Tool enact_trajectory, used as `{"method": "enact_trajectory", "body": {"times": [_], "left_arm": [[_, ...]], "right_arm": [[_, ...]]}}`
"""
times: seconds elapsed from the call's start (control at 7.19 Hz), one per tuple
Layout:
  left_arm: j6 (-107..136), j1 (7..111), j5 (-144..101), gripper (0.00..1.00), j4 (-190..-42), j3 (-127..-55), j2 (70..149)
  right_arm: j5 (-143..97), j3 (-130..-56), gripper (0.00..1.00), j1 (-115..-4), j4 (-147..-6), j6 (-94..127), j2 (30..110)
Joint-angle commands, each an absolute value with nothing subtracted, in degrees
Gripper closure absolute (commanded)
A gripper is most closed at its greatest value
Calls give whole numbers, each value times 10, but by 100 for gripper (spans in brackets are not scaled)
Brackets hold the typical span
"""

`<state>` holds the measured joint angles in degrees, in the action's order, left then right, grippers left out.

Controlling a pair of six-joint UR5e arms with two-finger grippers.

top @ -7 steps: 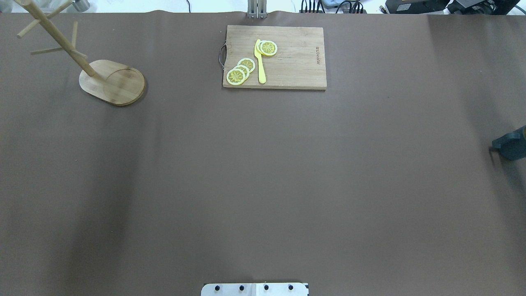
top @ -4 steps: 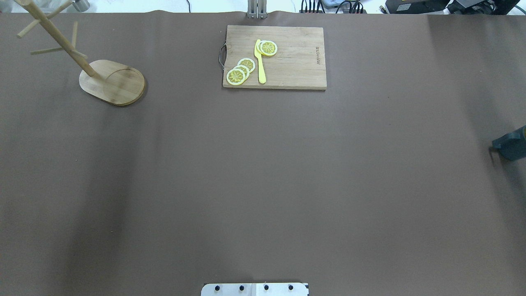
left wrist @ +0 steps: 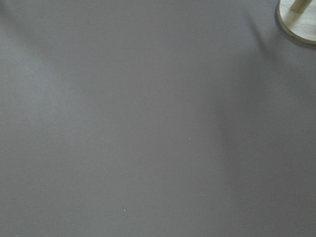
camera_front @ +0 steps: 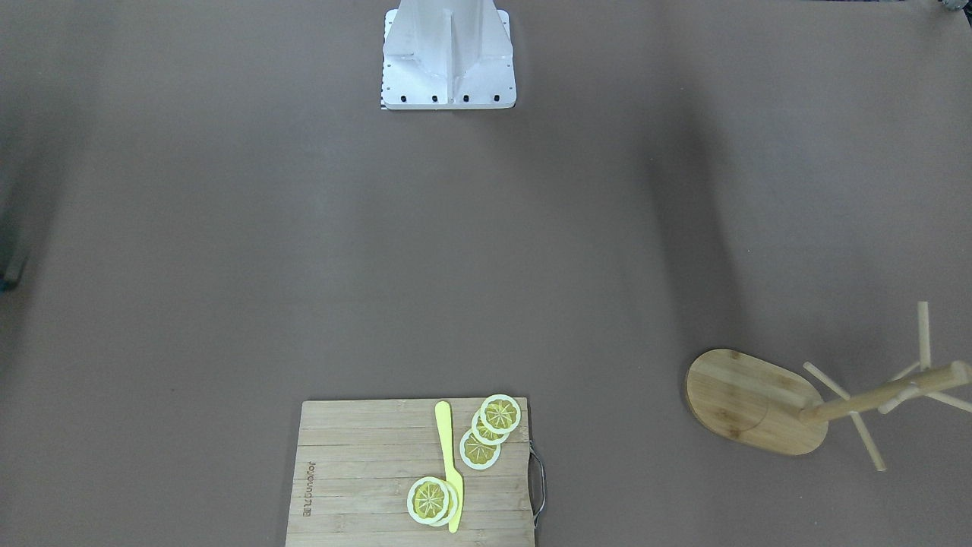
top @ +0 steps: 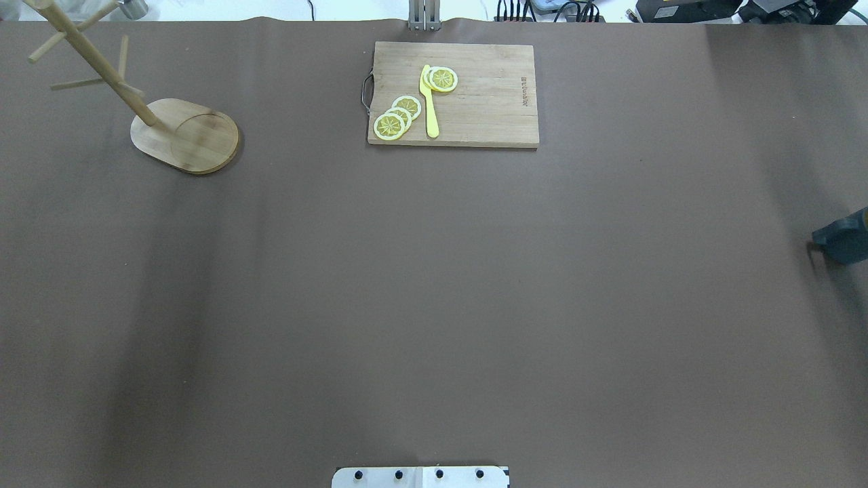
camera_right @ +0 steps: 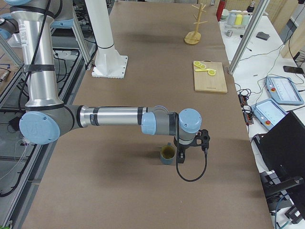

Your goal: Hang cup on storage rack

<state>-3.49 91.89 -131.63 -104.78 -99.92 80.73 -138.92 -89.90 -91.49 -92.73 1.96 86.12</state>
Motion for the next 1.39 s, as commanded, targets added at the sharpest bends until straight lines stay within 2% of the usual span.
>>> {"method": "enact_trajectory", "body": {"times": [0.0, 0.14, 0.42, 0.97, 1.25], "left_arm": [[-36, 919, -1317, 2, -1049, -1002, 805], [-36, 919, -1317, 2, -1049, -1004, 804], [-36, 919, -1317, 2, -1049, -1004, 804], [-36, 919, -1317, 2, -1049, -1004, 804], [-36, 919, -1317, 2, -1049, -1002, 803]], "right_arm": [[-1385, -910, 0, -902, -924, 77, 866], [-1386, -925, 0, -877, -921, 103, 894], [-1373, -919, 0, -863, -815, 139, 952], [-1371, -854, 0, -824, -772, 178, 930], [-1372, -846, 0, -811, -772, 185, 924]]}}
